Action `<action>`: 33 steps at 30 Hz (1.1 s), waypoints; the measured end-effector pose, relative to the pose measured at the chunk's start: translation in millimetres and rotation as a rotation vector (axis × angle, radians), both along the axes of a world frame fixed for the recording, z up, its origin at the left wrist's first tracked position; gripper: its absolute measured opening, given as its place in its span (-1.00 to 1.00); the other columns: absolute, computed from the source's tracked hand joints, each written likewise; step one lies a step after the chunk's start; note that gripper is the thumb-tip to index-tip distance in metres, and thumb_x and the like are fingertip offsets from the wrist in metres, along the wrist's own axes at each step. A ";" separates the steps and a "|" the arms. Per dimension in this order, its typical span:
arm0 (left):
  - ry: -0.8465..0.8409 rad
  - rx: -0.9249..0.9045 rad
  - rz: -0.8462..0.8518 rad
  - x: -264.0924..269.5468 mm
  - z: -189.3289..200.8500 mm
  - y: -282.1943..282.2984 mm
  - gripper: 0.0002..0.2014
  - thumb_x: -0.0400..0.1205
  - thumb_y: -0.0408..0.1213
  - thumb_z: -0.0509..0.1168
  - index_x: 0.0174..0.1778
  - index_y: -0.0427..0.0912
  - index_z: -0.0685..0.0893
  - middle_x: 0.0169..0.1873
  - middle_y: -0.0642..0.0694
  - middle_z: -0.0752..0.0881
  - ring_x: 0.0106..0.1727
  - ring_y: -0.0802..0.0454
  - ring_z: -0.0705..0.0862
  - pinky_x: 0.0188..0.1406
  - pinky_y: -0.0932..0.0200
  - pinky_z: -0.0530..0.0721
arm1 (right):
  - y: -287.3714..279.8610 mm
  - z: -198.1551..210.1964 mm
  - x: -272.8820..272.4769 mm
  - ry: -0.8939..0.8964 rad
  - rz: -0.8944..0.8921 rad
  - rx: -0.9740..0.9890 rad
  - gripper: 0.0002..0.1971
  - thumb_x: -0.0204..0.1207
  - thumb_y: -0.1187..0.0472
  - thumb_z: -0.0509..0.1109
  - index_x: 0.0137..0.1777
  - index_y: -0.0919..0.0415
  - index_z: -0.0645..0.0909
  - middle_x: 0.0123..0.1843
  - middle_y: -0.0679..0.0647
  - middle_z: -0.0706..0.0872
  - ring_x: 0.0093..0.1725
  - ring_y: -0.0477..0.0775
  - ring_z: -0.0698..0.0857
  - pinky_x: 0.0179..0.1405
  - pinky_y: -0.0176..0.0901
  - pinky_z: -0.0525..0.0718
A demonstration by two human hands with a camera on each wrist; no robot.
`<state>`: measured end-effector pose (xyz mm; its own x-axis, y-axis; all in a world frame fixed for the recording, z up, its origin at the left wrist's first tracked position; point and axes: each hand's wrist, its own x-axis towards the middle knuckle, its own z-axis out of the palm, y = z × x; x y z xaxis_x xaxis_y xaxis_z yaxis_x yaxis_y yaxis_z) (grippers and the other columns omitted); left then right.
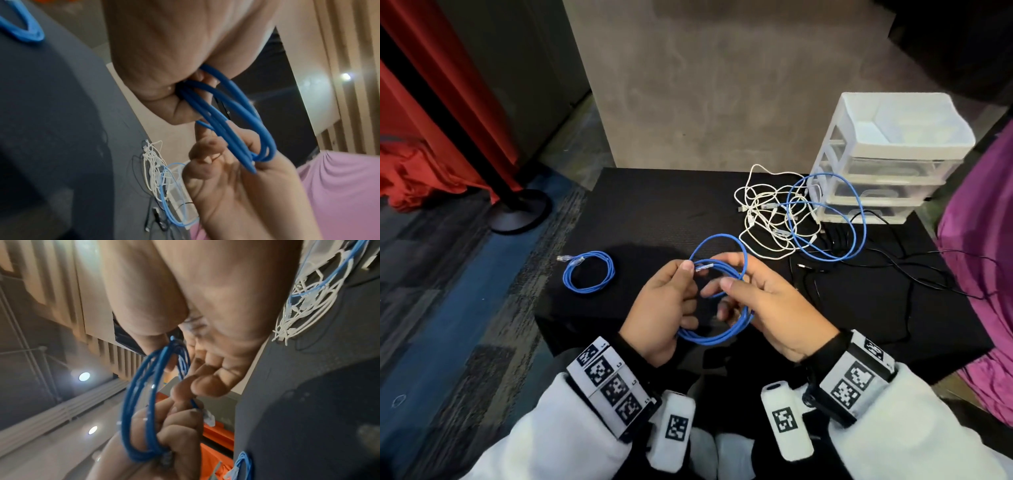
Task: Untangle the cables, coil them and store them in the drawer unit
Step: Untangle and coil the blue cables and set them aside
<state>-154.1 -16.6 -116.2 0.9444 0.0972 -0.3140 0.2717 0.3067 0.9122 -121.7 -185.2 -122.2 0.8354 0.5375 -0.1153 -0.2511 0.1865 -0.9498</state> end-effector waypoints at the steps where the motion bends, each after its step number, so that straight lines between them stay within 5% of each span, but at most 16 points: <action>1: 0.018 -0.051 -0.011 -1.1 1.2 0.7 -0.80 0.87 -0.16 0.11 0.00 -0.13 0.54 -0.50 0.10 0.28 -0.56 0.24 0.16 -0.69 0.38 0.19 | -1.5 0.7 -0.4 0.003 0.027 0.021 -0.76 0.75 0.19 0.36 0.38 0.10 0.64 -0.05 0.22 0.80 -0.24 0.09 0.69 -0.19 -0.22 0.69; 4: 0.049 -0.183 -0.009 -0.1 4.2 8.6 -0.83 0.86 -0.16 0.12 0.08 -0.16 0.53 -0.46 0.07 0.22 -0.55 0.25 0.13 -0.73 0.41 0.18 | -13.6 0.6 1.8 -0.075 0.111 -0.037 -0.62 0.63 -0.07 0.40 0.35 0.10 0.65 -0.17 0.19 0.70 -0.24 0.02 0.65 -0.16 -0.18 0.67; 8: 0.015 -0.165 0.100 10.7 10.2 46.0 -0.82 0.85 -0.19 0.12 0.08 -0.21 0.54 -0.50 0.10 0.24 -0.60 0.28 0.16 -0.76 0.43 0.20 | -44.3 -2.1 9.4 -0.268 0.113 -0.304 -0.91 0.66 0.21 0.48 -0.05 0.21 0.75 -0.28 0.09 0.66 -0.36 -0.08 0.60 -0.23 -0.22 0.60; 11: -0.062 0.187 0.154 13.2 0.7 56.9 -0.80 0.86 -0.14 0.15 -0.03 -0.11 0.53 -0.48 0.07 0.28 -0.57 0.20 0.20 -0.70 0.33 0.25 | -56.3 -5.3 14.0 -0.176 -0.045 -0.281 -0.86 0.60 0.22 0.49 -0.09 0.29 0.81 -0.30 0.14 0.71 -0.42 0.01 0.59 -0.29 -0.21 0.64; 14: -0.248 0.706 0.244 12.1 -11.9 47.4 -0.72 0.83 0.01 0.14 -0.15 0.01 0.58 -0.46 0.10 0.47 -0.47 0.06 0.42 -0.48 0.06 0.50 | -46.6 -3.3 10.1 0.073 -0.094 -0.094 -0.82 0.54 0.24 0.49 -0.02 0.38 0.78 -0.27 0.21 0.73 -0.46 -0.04 0.66 -0.37 -0.15 0.76; 17: -0.373 0.937 0.372 11.0 -15.2 33.3 -0.81 0.84 -0.11 0.15 -0.01 0.01 0.63 -0.36 0.12 0.62 -0.29 0.25 0.60 -0.22 0.36 0.53 | -32.1 3.5 5.2 0.290 -0.097 0.102 -0.82 0.49 0.27 0.49 0.02 0.37 0.70 -0.20 0.21 0.78 -0.37 -0.03 0.79 -0.31 -0.15 0.85; 21: -0.455 0.877 0.407 7.4 -21.6 9.1 -0.81 0.84 -0.11 0.15 0.07 -0.02 0.65 -0.29 0.13 0.65 -0.27 0.18 0.62 -0.15 0.13 0.63 | -14.3 5.6 4.9 0.352 -0.164 0.259 -0.90 0.46 0.38 0.48 -0.07 0.31 0.61 -0.13 0.28 0.81 -0.15 0.14 0.89 -0.14 -0.07 0.90; 25: -0.339 0.613 0.399 7.8 -28.7 -3.6 -0.75 0.73 0.18 0.12 0.01 0.16 0.62 -0.34 0.13 0.59 -0.37 0.01 0.52 -0.34 -0.25 0.60 | 5.1 -8.1 2.7 0.216 -0.280 0.092 -0.77 0.41 0.40 0.62 -0.28 0.18 0.62 -0.29 0.20 0.67 -0.36 0.05 0.70 -0.37 -0.18 0.76; 28: -0.285 0.415 0.398 9.4 -22.3 -12.2 -0.75 0.78 0.10 0.15 -0.10 0.09 0.59 -0.41 0.09 0.49 -0.44 0.06 0.40 -0.49 0.06 0.45 | 17.4 -23.2 -2.3 0.041 -0.360 -0.186 -0.66 0.41 0.35 0.70 -0.32 0.14 0.55 -0.34 0.23 0.53 -0.43 0.02 0.51 -0.50 -0.22 0.59; 33: -0.234 0.243 0.407 9.9 -12.0 -15.1 -0.73 0.87 -0.12 0.09 -0.08 -0.08 0.56 -0.49 0.11 0.41 -0.52 0.20 0.35 -0.66 0.29 0.32 | 22.1 -26.4 -7.4 0.226 -0.311 -0.054 -0.54 0.33 0.31 0.75 0.02 0.15 0.50 -0.19 0.14 0.66 -0.37 -0.06 0.60 -0.48 -0.22 0.56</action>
